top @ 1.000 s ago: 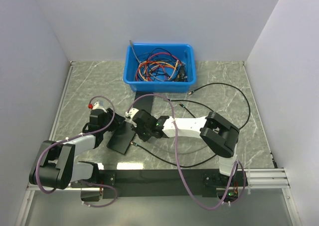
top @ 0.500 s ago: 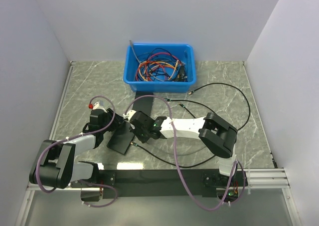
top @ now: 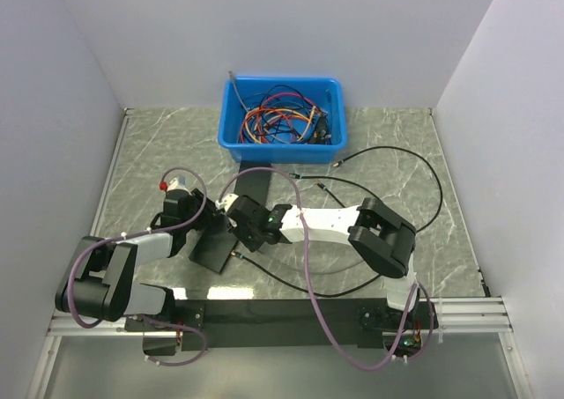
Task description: Insert the plug into the switch port
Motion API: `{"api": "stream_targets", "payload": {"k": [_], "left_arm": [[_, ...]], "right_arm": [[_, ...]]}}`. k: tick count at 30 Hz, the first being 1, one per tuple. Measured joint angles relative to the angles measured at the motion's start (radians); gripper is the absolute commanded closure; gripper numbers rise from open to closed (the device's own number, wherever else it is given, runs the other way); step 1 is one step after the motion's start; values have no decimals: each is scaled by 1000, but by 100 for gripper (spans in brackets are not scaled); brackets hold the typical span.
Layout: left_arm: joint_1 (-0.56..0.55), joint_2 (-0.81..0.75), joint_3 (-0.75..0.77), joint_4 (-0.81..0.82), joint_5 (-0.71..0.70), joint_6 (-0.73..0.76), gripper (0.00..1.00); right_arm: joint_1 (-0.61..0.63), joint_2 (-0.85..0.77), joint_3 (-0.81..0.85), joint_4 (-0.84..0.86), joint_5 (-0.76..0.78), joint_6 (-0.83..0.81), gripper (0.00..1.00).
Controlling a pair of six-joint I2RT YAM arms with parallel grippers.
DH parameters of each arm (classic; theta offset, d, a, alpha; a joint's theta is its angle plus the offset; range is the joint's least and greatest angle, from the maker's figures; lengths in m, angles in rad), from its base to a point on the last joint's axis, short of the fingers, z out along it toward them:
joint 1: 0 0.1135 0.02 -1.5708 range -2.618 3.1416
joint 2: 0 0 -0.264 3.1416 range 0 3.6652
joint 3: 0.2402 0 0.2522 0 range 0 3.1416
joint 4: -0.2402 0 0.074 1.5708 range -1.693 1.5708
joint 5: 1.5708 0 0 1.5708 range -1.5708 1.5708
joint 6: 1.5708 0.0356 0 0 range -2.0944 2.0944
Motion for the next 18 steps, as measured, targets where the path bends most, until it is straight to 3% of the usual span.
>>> {"api": "stream_targets", "payload": {"k": [18], "left_arm": [[-41, -4, 0, 2, -61, -7, 52]], "right_arm": [[0, 39, 54, -58, -2, -3, 100]]}}
